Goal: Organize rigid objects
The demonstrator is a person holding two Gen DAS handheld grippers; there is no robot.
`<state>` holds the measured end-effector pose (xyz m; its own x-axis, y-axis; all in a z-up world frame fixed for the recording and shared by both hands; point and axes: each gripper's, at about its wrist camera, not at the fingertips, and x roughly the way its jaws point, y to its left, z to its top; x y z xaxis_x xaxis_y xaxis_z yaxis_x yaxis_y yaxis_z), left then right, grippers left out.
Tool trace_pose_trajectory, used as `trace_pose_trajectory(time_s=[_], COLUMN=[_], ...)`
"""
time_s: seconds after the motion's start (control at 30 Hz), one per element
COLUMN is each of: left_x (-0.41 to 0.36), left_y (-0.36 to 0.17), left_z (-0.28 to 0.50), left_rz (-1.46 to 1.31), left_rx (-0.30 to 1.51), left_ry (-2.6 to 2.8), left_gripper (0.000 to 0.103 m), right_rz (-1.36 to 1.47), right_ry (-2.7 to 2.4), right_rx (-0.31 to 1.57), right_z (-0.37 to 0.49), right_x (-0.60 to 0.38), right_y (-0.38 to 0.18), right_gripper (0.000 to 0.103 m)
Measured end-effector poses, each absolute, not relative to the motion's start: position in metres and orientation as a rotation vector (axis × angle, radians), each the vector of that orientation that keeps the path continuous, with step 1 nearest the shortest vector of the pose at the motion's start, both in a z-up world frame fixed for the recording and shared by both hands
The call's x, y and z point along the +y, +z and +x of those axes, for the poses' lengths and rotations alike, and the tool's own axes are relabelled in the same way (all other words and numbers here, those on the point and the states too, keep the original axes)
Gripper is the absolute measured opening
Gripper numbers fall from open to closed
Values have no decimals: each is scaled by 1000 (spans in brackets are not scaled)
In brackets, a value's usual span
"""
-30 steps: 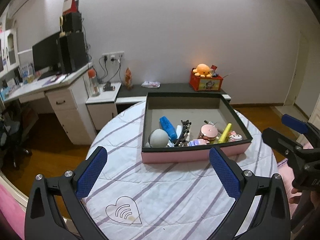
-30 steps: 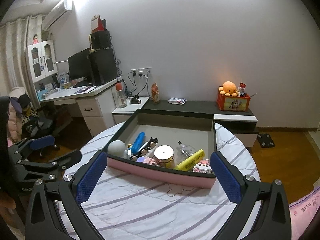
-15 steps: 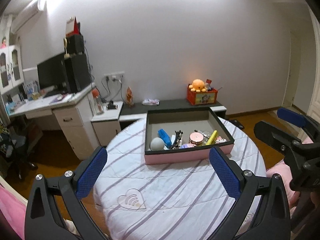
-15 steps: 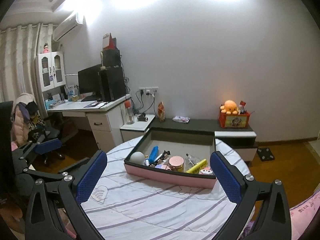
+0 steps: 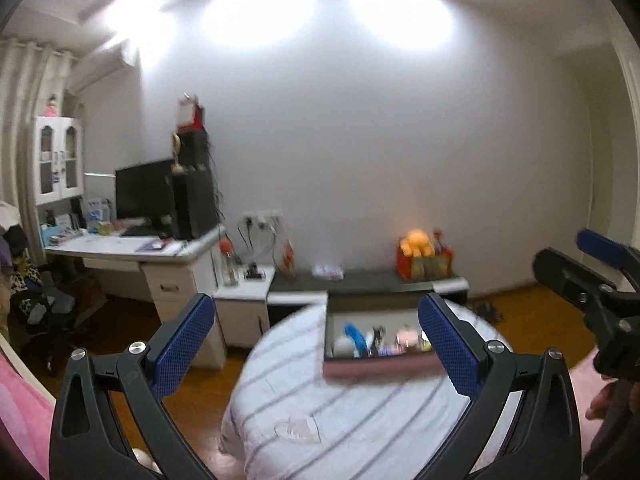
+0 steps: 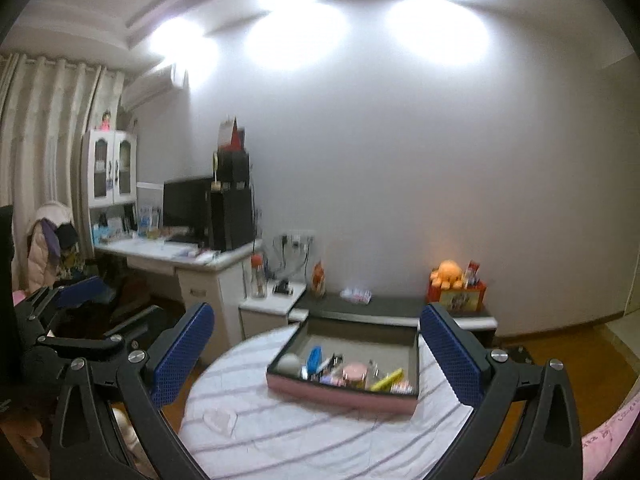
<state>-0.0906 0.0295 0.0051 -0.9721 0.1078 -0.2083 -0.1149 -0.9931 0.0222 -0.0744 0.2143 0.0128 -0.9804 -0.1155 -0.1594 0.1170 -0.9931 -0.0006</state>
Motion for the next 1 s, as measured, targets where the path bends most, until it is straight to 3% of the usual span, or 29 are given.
trace_pose_trajectory(time_s=[0.27,0.67,1.0], left_x=[14,17,13], left_y=[19,24,25], left_z=[-64,-53,-58], left_rz=[-115,-81,-71], left_rx=[-67,76,91], left_ry=[3038,3082,3078], left_gripper=[103,103,103], right_rz=[46,-12,-55], right_ry=[-3083,-3057,-3068], right_rx=[91,147,156], right_z=[-51,-48,-46], right_x=[204,185,184], right_y=[25,29,30], right_gripper=[103,103,103])
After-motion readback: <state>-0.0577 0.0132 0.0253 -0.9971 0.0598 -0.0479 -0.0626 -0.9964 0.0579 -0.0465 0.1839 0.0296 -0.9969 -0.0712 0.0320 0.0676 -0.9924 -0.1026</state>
